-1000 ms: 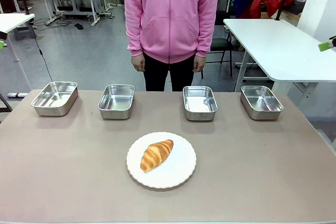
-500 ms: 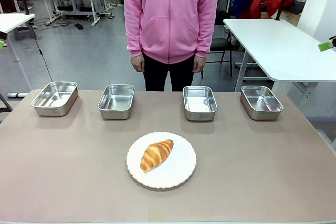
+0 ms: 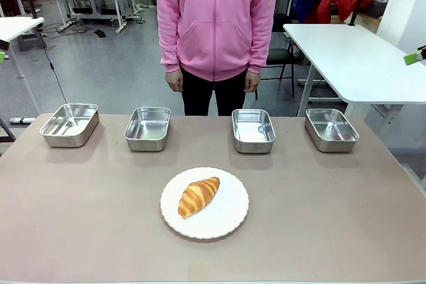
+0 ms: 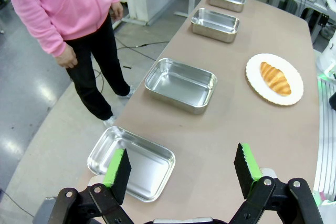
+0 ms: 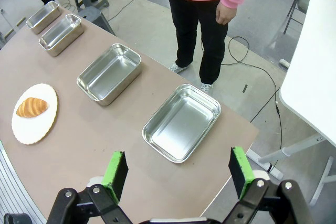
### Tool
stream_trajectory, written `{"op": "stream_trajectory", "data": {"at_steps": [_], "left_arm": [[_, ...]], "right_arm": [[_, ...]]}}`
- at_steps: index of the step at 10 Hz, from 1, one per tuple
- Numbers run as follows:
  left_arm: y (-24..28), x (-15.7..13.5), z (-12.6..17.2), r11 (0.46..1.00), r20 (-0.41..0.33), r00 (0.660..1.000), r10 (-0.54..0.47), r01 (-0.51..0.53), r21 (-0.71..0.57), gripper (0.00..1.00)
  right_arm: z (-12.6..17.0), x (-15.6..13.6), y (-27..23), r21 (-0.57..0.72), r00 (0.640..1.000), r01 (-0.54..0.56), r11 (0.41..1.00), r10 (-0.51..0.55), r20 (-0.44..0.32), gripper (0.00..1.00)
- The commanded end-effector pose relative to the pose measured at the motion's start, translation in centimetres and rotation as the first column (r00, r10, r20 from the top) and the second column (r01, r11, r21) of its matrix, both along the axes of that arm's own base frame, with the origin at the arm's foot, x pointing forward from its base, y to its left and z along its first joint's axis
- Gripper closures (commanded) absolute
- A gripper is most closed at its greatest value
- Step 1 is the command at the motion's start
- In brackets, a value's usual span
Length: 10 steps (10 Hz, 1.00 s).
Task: Place the bread in the container.
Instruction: Place the Butter Roll into the Airtight Container indicated by the human.
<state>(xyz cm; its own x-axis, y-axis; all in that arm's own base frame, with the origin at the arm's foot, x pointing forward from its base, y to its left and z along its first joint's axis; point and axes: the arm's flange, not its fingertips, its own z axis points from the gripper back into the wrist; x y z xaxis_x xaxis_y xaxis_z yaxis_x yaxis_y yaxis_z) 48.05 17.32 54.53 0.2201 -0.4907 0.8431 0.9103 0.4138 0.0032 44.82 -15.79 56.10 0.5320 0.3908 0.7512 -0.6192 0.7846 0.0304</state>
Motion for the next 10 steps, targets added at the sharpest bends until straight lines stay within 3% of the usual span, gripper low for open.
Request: {"op": "stream_trajectory", "data": {"at_steps": [1,10], "left_arm": [[0.0,0.03,0.25,1.0,0.001,1.0,-0.004,0.004,0.006,0.0],[0.0,0.03,0.25,1.0,0.001,1.0,-0.004,0.004,0.006,0.0]], "right_arm": [[0.02,0.06,0.04,0.009,1.0,-0.004,1.0,0.004,0.006,0.0],[0.02,0.06,0.04,0.009,1.0,-0.004,1.0,0.004,0.006,0.0]]}}
